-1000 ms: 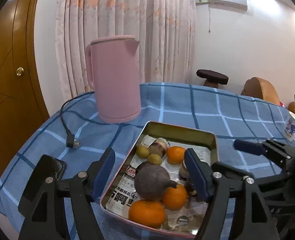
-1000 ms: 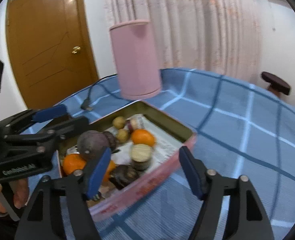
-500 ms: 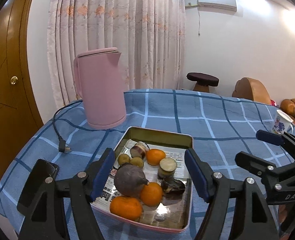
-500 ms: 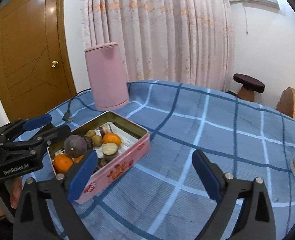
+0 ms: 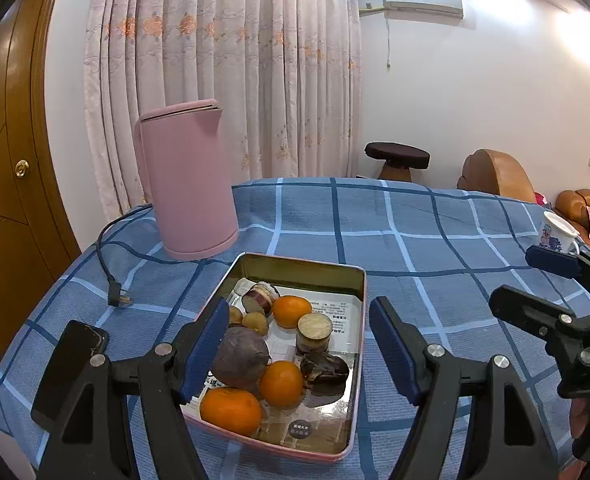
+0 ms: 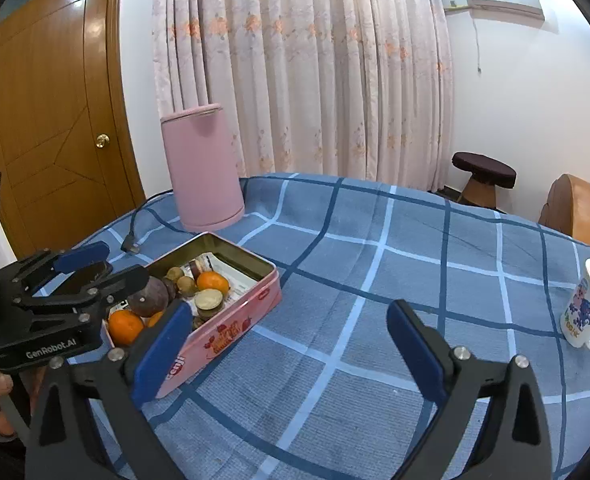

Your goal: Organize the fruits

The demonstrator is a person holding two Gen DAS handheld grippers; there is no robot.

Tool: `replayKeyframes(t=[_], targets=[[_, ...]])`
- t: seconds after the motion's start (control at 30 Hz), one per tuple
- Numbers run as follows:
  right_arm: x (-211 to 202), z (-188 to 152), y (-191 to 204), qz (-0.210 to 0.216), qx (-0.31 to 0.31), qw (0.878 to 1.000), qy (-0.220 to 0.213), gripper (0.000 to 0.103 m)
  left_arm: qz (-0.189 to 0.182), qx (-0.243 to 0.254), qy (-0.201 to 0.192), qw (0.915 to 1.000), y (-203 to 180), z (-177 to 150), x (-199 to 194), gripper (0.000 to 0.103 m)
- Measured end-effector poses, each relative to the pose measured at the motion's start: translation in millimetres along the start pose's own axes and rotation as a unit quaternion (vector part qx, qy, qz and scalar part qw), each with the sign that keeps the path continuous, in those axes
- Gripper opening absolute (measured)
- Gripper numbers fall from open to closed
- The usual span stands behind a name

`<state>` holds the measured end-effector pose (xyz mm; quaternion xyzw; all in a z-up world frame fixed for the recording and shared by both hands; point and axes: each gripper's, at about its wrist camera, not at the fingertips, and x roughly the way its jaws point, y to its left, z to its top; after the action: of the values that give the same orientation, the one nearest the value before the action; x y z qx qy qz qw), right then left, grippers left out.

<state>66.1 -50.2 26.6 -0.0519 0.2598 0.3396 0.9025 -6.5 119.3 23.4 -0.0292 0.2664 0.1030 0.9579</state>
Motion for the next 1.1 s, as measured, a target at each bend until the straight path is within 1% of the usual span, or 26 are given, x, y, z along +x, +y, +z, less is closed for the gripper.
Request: replayKeyframes(t=[0.4, 0.67, 1.1], targets=[[4, -8, 1, 0.0, -0.002, 1.0, 0.006, 0.1, 0.004, -0.001, 0.008, 1.0, -3, -3, 2, 0.074], [2, -9, -5, -0.003, 0.006, 1.0, 0.0, 0.1, 0.01, 0.003, 0.012, 0.9999, -5, -3, 4, 0.074], [-2, -10, -10, -0.004, 0.012, 1.0, -0.003, 0.1, 0.002, 0.011, 0.018, 0.9998, -11, -2, 6, 0.074]])
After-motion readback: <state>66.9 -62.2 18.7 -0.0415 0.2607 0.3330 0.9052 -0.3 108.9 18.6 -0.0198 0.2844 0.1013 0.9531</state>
